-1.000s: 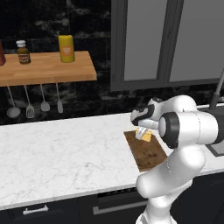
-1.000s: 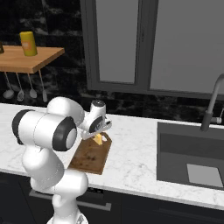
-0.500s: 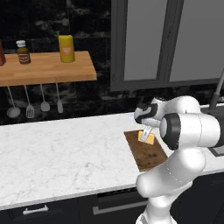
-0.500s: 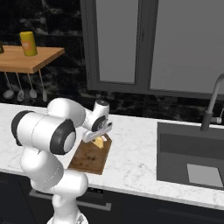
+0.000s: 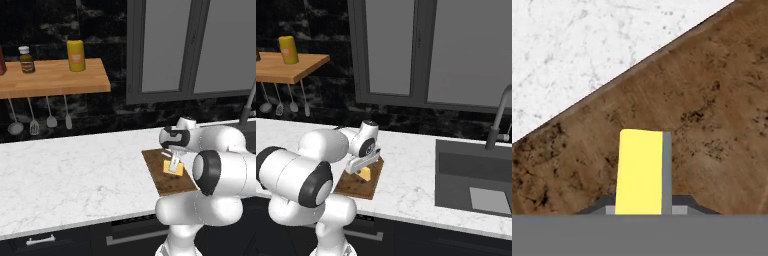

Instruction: Pick up the sponge from the counter and clean the cutting board by briefly scrubbing or pressing down on the cutting board. Once finished, release the sponge.

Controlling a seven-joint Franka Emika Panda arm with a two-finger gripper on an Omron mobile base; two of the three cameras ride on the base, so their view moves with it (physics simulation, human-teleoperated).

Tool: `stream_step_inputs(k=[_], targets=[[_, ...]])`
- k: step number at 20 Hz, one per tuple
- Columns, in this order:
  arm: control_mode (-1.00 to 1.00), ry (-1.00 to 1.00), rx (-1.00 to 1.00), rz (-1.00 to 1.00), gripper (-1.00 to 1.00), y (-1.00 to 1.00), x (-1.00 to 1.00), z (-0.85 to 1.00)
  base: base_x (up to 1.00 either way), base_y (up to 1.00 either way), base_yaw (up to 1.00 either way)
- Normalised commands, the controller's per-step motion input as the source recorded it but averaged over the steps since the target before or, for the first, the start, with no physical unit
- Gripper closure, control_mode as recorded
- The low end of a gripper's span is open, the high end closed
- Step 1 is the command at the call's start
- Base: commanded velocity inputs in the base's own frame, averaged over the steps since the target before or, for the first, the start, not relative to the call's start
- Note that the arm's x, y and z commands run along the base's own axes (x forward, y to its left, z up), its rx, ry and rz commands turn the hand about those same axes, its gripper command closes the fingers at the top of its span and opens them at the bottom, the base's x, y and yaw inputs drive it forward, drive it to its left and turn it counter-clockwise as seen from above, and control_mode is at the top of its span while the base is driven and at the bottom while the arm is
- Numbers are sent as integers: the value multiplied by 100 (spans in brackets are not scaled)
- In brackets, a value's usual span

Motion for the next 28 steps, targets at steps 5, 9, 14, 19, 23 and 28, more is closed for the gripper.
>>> stream_step_inputs(k=[5,9,14,19,23,28], targets=[[-100,4,0,11,100,0,-25,-5,0,0,0],[-100,-2,0,13,100,0,12,0,0,0,0],[-100,-5,0,12,100,0,41,0,0,0,0],[-100,-2,0,10,100,0,46,0,0,0,0],[-100,0,0,10,100,0,48,0,0,0,0],[-100,0,0,10,100,0,16,0,0,0,0]])
